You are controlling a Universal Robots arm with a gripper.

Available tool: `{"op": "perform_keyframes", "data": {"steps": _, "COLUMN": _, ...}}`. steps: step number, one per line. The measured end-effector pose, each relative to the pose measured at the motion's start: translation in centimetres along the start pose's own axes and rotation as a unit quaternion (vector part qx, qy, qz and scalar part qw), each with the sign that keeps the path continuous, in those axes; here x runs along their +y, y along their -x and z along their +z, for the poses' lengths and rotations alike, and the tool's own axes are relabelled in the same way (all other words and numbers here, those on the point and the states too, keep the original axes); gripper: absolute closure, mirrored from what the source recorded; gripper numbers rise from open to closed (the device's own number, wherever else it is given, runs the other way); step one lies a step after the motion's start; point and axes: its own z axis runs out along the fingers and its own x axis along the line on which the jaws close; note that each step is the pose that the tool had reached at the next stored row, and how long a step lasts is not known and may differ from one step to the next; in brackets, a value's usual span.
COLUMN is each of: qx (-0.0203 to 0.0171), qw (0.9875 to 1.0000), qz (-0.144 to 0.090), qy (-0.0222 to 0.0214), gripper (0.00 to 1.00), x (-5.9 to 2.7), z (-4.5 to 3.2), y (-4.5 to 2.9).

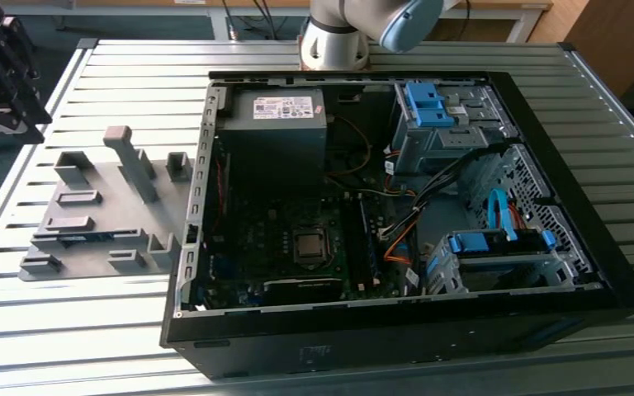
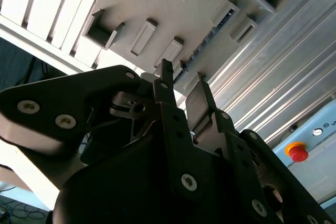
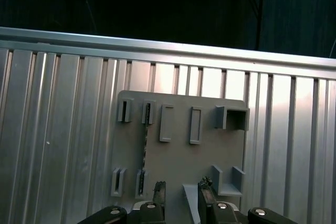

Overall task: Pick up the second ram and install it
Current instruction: 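Pick up the second ram and move it above second insertion slot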

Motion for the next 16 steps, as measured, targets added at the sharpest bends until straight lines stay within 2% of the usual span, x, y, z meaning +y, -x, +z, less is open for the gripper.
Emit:
{"op": "perform_keyframes", "data": {"steps": 6, "qx": -0.0005, "qw": 0.9999, "qz": 0.013, "qy": -0.0004, "gripper": 0.62, "x": 0.05, "z": 0.24, "y": -0.08}}
{"op": "perform_keyframes", "data": {"steps": 11, "qx": -0.0006, "qw": 0.9999, "qz": 0.013, "qy": -0.0004, "gripper": 0.62, "x": 0.08, "z": 0.44, "y": -0.51}}
{"op": "perform_keyframes", "data": {"steps": 16, "qx": -0.0016, "qw": 0.9999, "qz": 0.013, "qy": -0.0004, "gripper": 0.62, "x": 0.08, "z": 0.52, "y": -0.57}}
